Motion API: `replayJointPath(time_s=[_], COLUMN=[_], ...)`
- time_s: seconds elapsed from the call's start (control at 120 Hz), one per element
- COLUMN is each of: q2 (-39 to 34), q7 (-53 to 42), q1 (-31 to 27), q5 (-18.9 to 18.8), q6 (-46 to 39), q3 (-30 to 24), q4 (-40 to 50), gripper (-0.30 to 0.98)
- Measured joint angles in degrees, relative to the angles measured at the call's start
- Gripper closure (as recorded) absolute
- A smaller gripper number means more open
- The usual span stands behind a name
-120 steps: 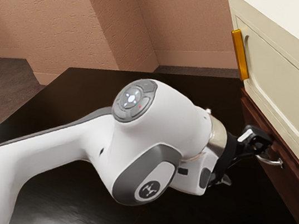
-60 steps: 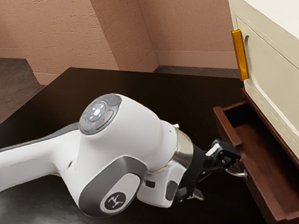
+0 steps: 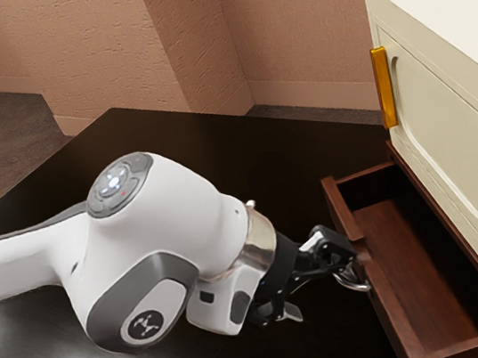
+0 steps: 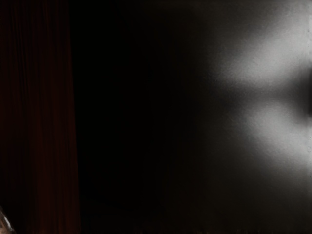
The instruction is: Pull the drawer handle with one arm to open the drawer
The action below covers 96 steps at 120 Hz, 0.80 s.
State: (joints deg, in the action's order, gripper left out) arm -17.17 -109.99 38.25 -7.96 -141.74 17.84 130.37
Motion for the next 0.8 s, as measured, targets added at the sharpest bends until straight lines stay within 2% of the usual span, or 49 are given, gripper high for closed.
replayJointPath(time_s=[0.167,0.517,0.733,0.8], q2=[-0.41,-4.54,-8.08,-8.61], q7=[0.09,0.28,0.3,0.32], q1=[0.01,-0.12,-1.19,-1.62], q5=[-1.18,-1.74,-1.69,-1.89], q6=[2.7,8.08,10.08,10.46], q3=[0.15,1.2,1.25,1.26], q4=[0.18,1.89,4.45,4.65], gripper=[0.0,0.0,0.1,0.09])
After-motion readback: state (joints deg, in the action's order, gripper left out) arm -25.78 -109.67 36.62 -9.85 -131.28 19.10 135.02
